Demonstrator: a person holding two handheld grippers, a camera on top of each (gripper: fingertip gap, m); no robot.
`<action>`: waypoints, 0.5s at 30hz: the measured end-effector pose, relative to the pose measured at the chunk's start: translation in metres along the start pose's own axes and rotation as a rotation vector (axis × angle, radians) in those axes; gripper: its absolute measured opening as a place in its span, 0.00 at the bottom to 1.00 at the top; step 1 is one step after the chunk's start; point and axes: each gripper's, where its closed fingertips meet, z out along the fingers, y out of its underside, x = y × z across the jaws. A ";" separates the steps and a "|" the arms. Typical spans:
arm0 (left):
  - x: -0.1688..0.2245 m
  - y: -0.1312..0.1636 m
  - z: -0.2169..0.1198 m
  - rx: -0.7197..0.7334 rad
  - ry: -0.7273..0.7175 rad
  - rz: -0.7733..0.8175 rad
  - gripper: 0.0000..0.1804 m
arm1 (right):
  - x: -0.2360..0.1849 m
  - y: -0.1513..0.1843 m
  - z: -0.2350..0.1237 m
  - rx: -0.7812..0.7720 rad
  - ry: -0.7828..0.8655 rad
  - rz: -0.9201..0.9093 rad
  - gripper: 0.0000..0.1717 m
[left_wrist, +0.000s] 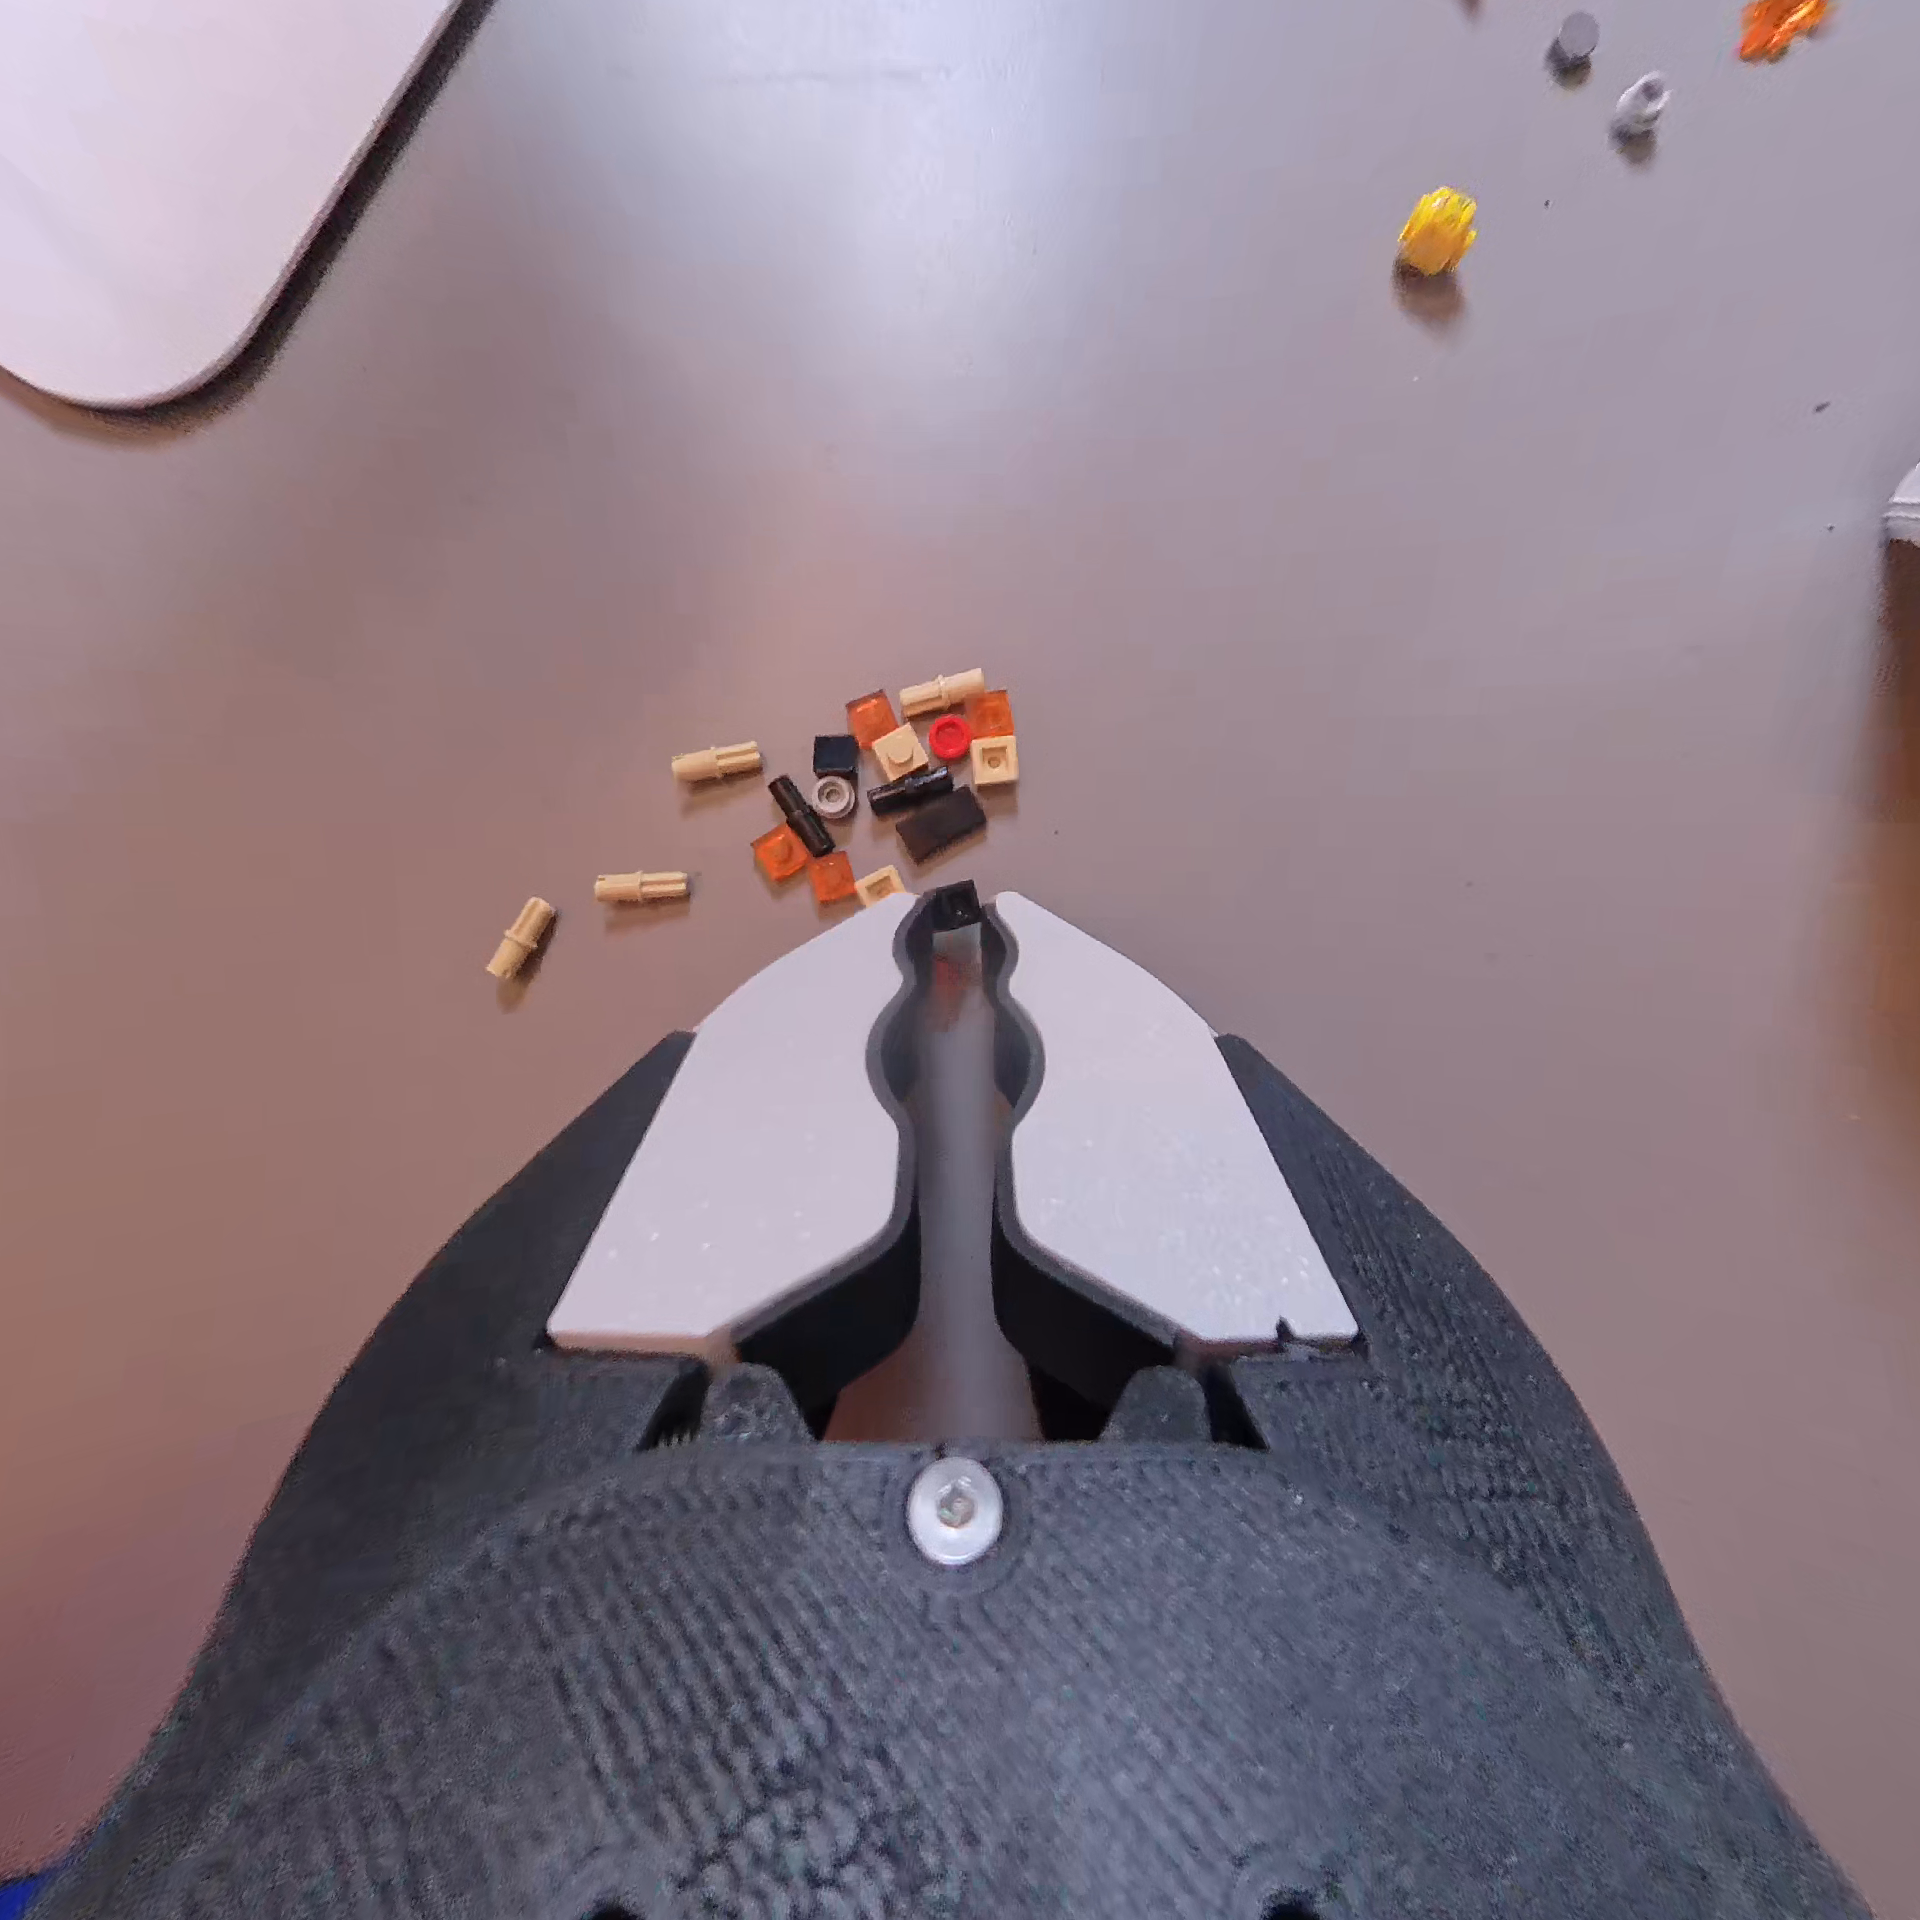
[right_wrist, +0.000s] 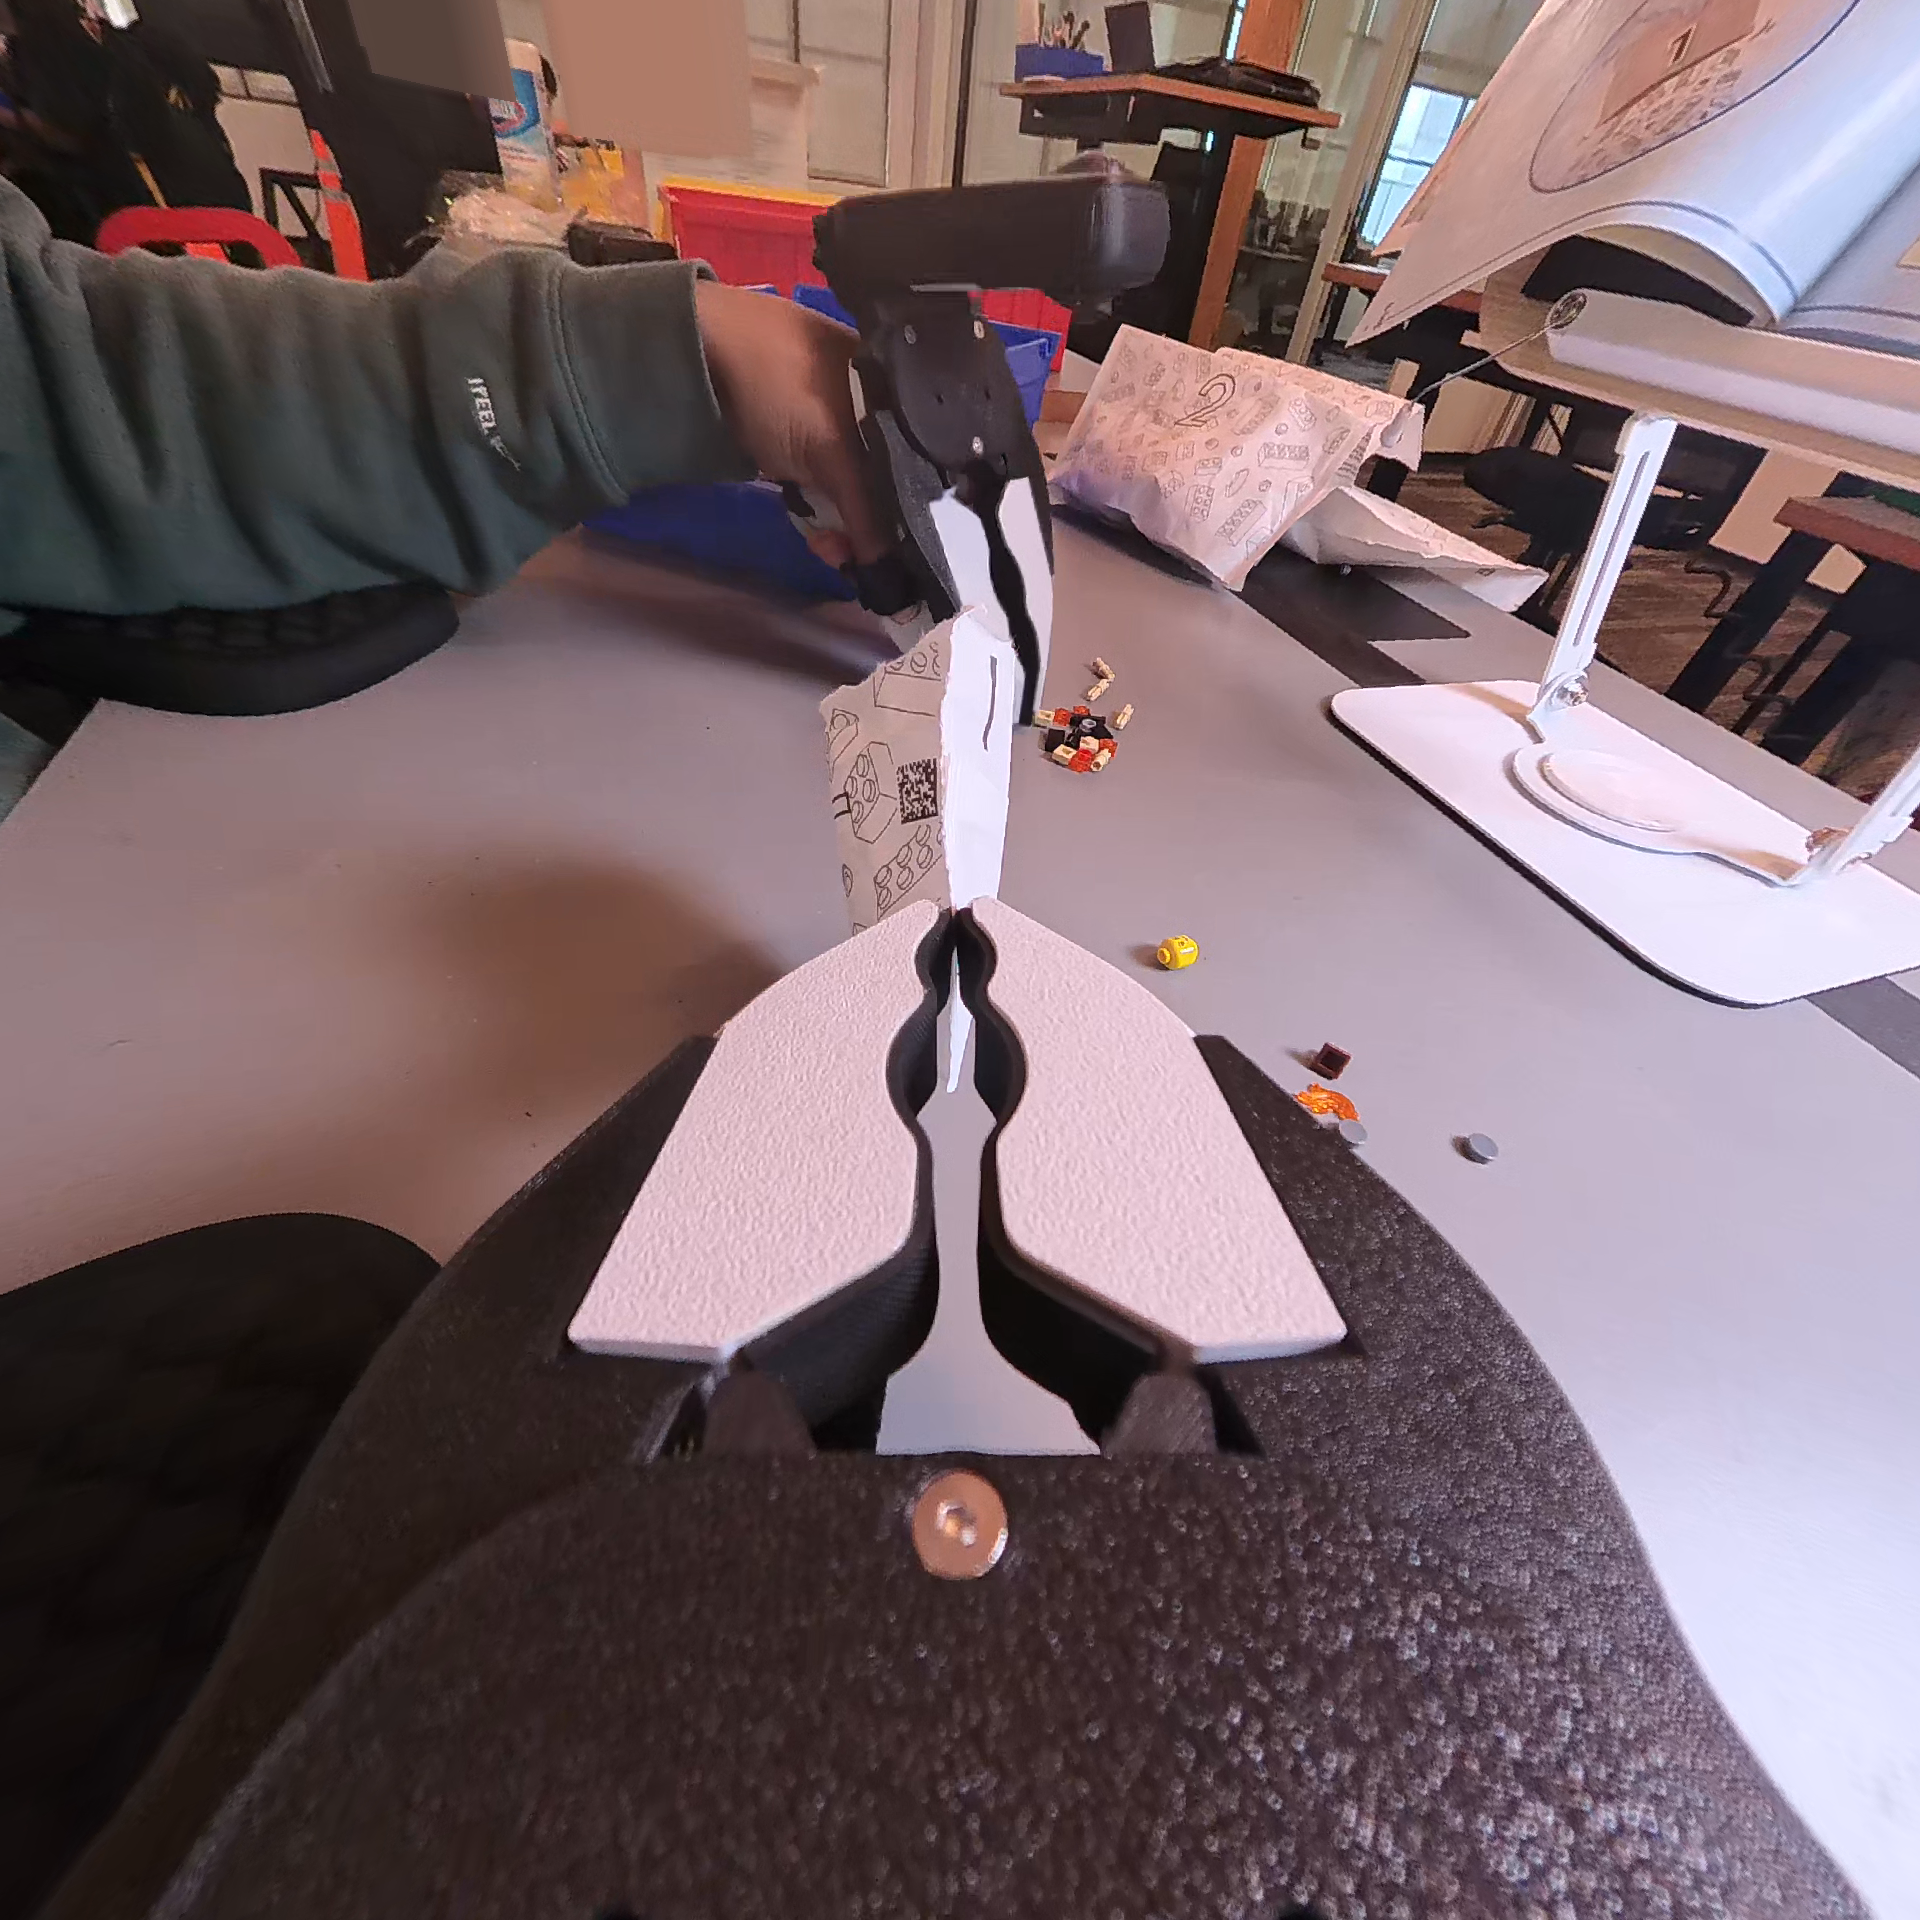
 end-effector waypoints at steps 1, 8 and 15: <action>0.005 -0.006 -0.005 0.029 0.020 0.008 0.05 | 0.000 0.000 0.000 0.000 0.000 0.000 0.00; 0.114 -0.091 -0.063 0.409 0.219 0.330 0.05 | 0.000 -0.001 -0.001 0.008 -0.005 0.004 0.00; 0.164 -0.089 -0.034 0.344 0.265 0.471 0.14 | -0.002 -0.002 0.000 0.009 -0.007 -0.006 0.00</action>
